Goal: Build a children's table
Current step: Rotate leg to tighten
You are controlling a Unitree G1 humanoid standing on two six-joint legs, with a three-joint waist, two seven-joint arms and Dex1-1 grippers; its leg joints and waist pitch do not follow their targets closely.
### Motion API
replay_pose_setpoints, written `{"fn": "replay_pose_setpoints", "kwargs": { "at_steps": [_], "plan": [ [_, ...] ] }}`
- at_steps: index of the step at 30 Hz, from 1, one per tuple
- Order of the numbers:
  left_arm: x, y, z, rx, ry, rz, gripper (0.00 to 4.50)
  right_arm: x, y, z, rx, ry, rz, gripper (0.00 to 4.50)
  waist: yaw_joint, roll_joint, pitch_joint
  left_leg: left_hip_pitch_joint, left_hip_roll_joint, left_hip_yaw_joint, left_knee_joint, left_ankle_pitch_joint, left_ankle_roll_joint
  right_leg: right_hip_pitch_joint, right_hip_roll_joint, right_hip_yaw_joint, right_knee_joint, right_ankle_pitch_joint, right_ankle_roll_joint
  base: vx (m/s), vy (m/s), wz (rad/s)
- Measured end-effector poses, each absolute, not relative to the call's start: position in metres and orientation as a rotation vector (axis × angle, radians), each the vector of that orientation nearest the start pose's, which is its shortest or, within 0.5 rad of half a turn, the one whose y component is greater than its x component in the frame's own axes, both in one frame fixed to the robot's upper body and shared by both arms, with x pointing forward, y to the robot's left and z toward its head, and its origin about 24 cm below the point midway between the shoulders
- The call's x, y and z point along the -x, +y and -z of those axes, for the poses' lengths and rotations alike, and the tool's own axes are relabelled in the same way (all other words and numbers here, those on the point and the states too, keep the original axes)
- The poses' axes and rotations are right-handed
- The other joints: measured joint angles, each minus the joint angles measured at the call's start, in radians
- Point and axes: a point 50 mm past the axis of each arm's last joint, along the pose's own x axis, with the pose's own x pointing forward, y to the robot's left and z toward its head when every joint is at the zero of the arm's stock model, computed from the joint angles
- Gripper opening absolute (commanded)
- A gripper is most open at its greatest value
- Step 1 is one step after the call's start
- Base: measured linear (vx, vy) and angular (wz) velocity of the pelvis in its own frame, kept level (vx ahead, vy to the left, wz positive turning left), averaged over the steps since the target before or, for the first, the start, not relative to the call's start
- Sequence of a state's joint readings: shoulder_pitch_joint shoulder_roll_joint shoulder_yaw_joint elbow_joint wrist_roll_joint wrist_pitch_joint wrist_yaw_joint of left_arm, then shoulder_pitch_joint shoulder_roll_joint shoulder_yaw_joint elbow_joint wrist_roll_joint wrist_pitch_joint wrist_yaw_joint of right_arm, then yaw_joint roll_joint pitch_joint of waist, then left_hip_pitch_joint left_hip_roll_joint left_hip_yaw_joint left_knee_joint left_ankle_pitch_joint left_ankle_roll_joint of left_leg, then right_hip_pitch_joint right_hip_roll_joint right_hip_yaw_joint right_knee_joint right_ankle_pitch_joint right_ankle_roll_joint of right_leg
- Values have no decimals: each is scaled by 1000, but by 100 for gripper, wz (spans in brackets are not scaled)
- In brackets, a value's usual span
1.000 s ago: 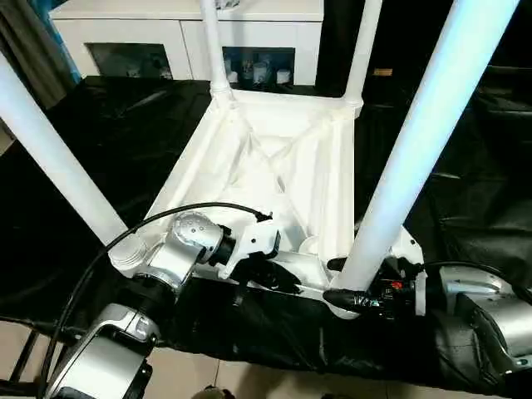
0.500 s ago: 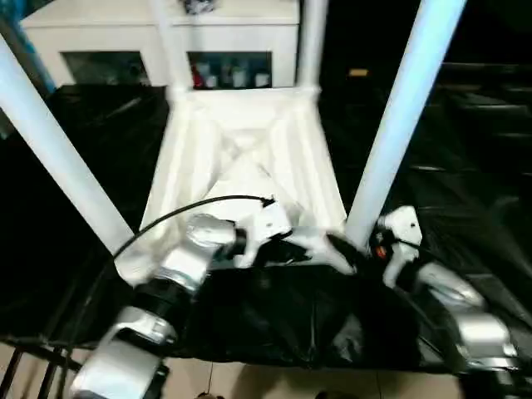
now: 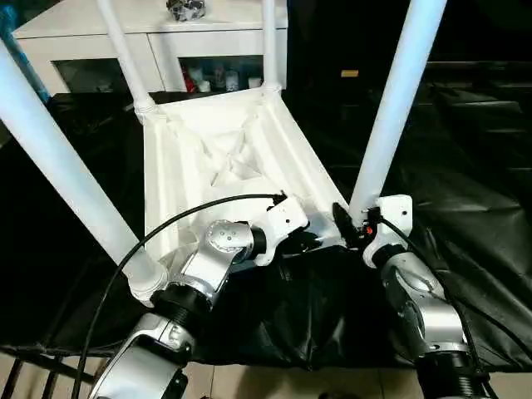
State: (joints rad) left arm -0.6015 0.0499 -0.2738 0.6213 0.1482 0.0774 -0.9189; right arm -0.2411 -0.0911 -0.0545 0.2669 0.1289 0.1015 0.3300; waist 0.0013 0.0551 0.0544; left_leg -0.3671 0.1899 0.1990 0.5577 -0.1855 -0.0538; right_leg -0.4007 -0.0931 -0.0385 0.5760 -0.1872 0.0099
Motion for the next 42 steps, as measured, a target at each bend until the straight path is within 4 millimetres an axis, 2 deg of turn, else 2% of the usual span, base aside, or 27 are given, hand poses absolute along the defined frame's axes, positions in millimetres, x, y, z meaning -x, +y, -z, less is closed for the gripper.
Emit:
{"fn": "replay_pose_setpoints", "kwargs": {
  "at_steps": [6,13,19,21,23,24,31,42],
  "plan": [
    [-311,49,-48,-356,271,1350,0,-283,-162,-40,27,140,-583,406,12,4,1,-1,2,0,-5,3,4,-3,1,-3,1,-2,2,0,0,0],
    [-307,65,-49,-377,277,1477,0,-265,-167,-46,60,184,-851,406,32,5,2,0,1,0,-2,3,5,-4,1,-2,1,-2,2,0,0,0],
    [-306,76,-49,-371,302,1552,0,-257,-171,-50,86,245,-1030,406,37,3,3,0,1,0,0,2,4,-3,0,-2,1,-1,2,0,0,0],
    [-306,77,-49,-373,306,1575,0,-255,-174,-51,79,262,-1066,380,40,3,3,0,2,0,1,3,5,-3,0,-2,1,-1,2,0,0,0],
    [-305,81,-50,-376,315,1605,0,-253,-174,-52,71,280,-1114,380,42,2,3,-1,2,0,1,3,5,-3,0,-2,2,-1,2,0,0,0],
    [-304,81,-50,-379,317,1622,0,-252,-175,-53,61,289,-1137,361,46,2,4,-1,2,0,1,3,5,-3,0,-3,2,-1,2,0,0,0],
    [-302,86,-50,-387,326,1681,0,-247,-174,-55,52,331,-1230,314,58,1,4,-1,2,0,3,3,5,-3,0,-2,2,-1,1,0,0,0],
    [-300,87,-50,-391,331,1715,0,-244,-174,-58,40,353,-1273,239,62,-1,4,-1,2,0,5,3,5,-3,0,-2,3,-1,1,0,0,0]
  ]
}}
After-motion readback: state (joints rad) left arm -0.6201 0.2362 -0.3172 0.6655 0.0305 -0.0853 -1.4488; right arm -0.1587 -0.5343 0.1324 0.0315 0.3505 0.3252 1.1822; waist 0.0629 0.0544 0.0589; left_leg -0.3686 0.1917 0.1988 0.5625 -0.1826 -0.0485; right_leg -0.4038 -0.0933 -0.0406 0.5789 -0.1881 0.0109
